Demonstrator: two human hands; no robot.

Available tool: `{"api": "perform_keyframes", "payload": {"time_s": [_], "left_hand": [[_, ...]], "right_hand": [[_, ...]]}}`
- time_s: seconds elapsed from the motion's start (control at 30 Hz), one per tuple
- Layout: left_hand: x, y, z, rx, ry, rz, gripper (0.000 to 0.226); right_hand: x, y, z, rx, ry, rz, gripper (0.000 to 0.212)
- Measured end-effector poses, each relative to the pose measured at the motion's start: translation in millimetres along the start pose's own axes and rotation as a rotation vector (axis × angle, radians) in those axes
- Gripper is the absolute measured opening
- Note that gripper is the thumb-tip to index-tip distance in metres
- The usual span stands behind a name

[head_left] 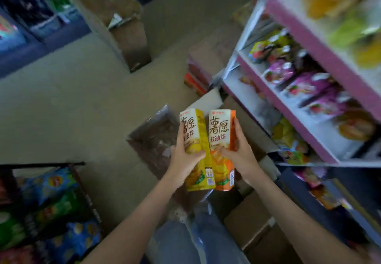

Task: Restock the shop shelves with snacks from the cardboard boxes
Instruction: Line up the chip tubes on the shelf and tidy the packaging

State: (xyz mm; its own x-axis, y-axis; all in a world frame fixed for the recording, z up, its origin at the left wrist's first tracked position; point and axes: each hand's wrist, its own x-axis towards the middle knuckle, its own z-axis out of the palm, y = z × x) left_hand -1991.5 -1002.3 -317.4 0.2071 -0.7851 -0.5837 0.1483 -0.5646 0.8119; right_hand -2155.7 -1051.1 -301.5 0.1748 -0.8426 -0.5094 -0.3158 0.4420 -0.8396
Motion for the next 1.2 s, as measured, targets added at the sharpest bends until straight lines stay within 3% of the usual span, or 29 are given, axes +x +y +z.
{"api": "perform_keyframes", "payload": {"time_s": [0.23,0.5,0.63,0.9,1.2], "left_hand": [[-67.9,80.5,90.9,0.092,-0.470,0.087,0.106],[-211.5,156.4,230.9,0.364,-0.713,0.565,0.100],[-289.2,149.3,310.9,0.357,-0.913,0.663,0.096],[-442.7,134.5,448.9,0.300,-1.029,0.808,0.087],[-524.6,191.0,529.1,0.272,-1.067,1.016,0.084]], "right_hand": [[-140.2,-52.0,-114.7,0.261,0.309,-0.059,0.092],[-299.9,-62.9,-246.2,0.401,0.606,-0.266,0.089],[-386.6,-37.9,-315.7,0.431,0.680,-0.381,0.084],[-545.4,-31.9,-438.7,0.278,0.825,-0.524,0.077],[-626.3,-56.7,-531.5,0.224,0.886,-0.701,0.085]]}}
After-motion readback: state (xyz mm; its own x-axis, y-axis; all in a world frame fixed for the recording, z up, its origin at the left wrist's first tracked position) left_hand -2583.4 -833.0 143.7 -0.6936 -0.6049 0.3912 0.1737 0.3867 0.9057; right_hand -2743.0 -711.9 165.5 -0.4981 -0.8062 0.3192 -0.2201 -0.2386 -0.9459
